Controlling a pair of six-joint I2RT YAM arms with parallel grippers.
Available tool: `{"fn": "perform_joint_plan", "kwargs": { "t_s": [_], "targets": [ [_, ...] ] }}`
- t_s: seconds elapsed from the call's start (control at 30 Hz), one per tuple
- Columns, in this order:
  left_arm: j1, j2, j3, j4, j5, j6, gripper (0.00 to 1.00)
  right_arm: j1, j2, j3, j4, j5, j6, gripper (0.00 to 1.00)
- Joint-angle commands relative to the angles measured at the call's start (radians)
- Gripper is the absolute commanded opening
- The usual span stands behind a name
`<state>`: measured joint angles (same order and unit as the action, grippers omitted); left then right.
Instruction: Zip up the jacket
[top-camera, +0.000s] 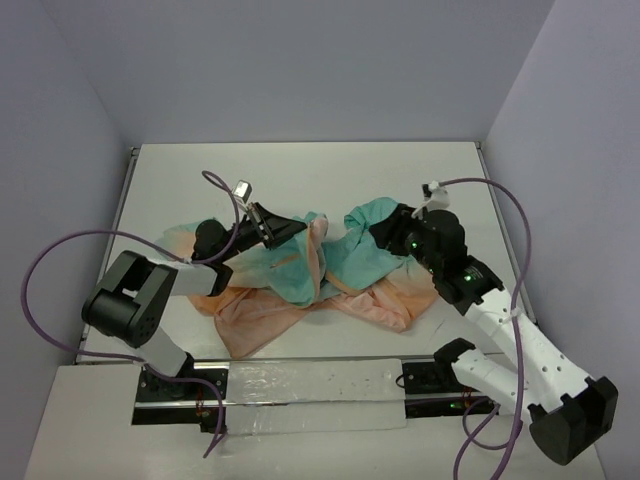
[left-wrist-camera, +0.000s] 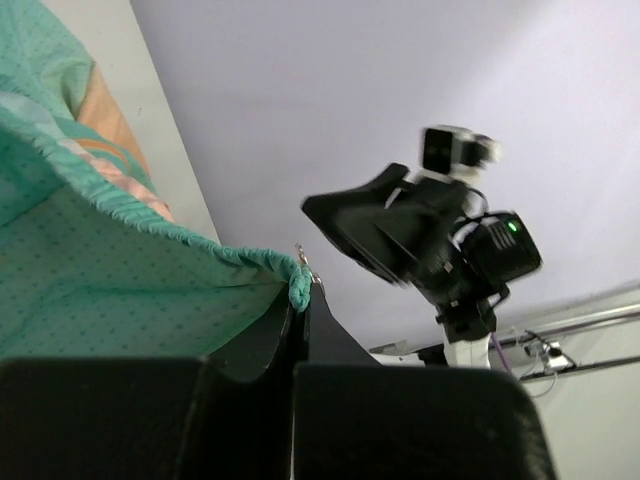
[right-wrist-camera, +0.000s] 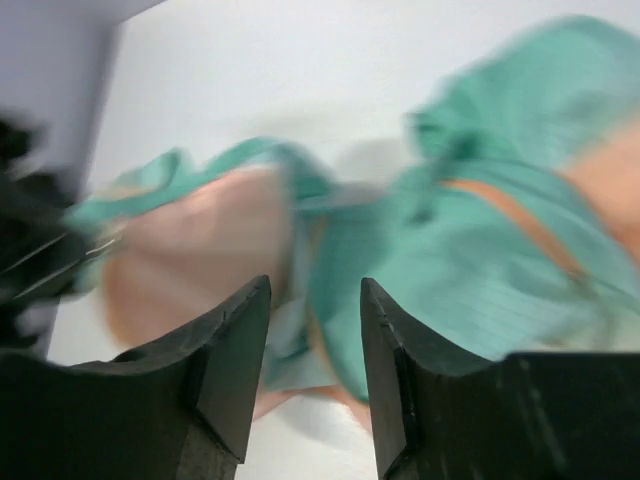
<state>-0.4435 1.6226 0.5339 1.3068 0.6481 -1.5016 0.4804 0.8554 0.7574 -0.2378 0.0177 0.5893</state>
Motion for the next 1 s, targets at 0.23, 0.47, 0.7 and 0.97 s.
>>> {"fn": "perform_joint_plan", "kwargs": {
  "t_s": [0.23,0.47,0.7,0.97],
  "targets": [
    [0.009,-0.152,0.103,-0.130,0.061,0.204,0.00,-0.206,-0.014,-0.223,-0.100,-0.037,0.106,0.54],
    [0.012,-0.294,0.142,-0.472,-0.027,0.358,0.00,0.034,0.045,-0.119,-0.125,-0.010,-0.070,0.62],
    [0.130,-0.518,0.107,-0.772,-0.227,0.448,0.00,0.269,0.294,0.099,-0.209,0.089,-0.201,0.68],
    [0.189,-0.611,0.169,-0.973,-0.293,0.526,0.00,0.322,0.541,0.236,-0.132,0.068,-0.283,0.68]
  ]
}}
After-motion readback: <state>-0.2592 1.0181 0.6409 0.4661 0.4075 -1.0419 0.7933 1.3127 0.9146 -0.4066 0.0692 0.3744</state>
